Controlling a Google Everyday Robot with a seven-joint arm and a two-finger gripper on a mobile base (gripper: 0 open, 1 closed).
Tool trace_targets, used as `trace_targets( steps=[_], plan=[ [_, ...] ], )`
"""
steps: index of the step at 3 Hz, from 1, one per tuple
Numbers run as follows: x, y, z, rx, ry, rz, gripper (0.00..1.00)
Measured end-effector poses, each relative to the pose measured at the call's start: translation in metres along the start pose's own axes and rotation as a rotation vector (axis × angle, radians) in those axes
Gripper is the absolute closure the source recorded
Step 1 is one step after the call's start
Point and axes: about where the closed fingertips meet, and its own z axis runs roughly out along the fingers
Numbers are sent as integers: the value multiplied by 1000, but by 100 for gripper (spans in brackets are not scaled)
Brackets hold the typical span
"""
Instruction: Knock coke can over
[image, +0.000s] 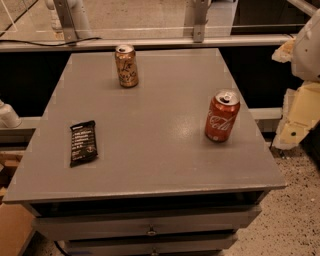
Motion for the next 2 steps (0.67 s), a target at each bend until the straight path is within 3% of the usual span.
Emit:
trace_targets(
  steps=[2],
  plan=[
    [2,-1,-2,8,-21,13,0]
  ],
)
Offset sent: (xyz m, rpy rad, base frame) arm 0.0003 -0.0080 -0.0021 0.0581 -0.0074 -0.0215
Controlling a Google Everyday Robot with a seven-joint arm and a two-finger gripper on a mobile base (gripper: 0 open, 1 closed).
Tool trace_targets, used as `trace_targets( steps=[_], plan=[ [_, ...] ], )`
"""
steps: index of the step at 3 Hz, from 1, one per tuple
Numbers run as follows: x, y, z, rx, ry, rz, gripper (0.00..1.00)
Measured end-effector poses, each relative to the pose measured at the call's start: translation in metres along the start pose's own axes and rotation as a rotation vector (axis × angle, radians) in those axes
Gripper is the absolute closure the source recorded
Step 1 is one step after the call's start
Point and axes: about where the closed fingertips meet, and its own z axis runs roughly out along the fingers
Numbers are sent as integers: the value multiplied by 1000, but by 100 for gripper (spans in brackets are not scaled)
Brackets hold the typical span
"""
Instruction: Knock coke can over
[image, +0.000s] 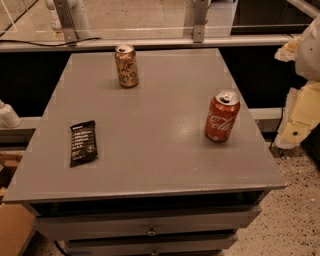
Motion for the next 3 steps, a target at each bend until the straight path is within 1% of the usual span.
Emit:
trace_targets(
  steps=[1,2,3],
  plan=[
    [6,-5,11,-6,-83,56,0],
    [12,-15,36,-29,-230,138,0],
    [12,-19,66,-71,-389,213,0]
  ],
)
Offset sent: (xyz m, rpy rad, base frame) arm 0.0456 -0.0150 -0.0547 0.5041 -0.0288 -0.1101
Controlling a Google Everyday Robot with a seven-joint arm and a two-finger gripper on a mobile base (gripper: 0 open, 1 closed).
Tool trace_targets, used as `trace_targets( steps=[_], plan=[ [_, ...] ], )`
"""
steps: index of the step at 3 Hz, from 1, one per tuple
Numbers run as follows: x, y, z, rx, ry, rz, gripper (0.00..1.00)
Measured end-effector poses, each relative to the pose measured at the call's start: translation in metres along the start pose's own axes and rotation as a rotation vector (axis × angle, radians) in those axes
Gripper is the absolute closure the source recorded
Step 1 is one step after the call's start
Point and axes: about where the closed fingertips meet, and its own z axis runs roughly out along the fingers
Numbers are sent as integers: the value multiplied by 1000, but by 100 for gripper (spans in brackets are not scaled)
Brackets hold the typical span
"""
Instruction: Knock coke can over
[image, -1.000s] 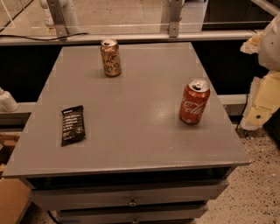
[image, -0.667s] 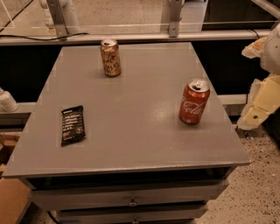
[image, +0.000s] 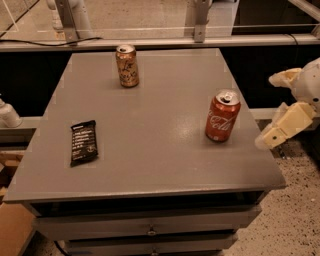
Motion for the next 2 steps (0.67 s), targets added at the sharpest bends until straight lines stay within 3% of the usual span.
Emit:
trace_targets(
  steps=[1,2],
  plan=[
    [5,-1,25,-55,-161,52,0],
    [4,-1,44,-98,-314,62,0]
  ],
)
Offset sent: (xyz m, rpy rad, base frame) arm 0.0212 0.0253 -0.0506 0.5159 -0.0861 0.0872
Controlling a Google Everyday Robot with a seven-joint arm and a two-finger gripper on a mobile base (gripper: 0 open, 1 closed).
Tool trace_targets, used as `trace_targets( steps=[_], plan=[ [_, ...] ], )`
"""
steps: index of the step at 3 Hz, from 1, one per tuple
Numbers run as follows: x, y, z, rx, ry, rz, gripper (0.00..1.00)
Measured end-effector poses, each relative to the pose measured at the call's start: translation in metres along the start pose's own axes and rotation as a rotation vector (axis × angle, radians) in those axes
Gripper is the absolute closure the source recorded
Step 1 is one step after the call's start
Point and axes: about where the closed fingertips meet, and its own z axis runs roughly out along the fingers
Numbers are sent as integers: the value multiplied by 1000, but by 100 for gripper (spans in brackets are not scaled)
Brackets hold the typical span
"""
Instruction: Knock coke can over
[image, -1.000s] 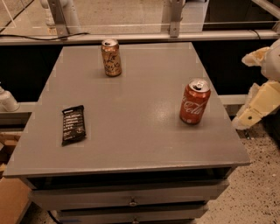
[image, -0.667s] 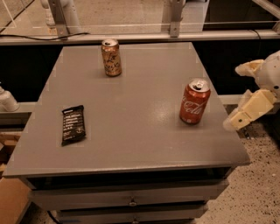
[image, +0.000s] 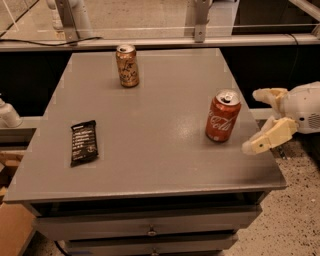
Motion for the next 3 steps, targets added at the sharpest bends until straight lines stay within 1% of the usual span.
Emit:
trace_targets(
  steps=[1,2,3],
  plan=[
    [-2,-2,16,-29,-118,-27,0],
    [-2,-6,31,-45,-212,-45,0],
    [-9,-12,43,-49,-264,-69,0]
  ],
)
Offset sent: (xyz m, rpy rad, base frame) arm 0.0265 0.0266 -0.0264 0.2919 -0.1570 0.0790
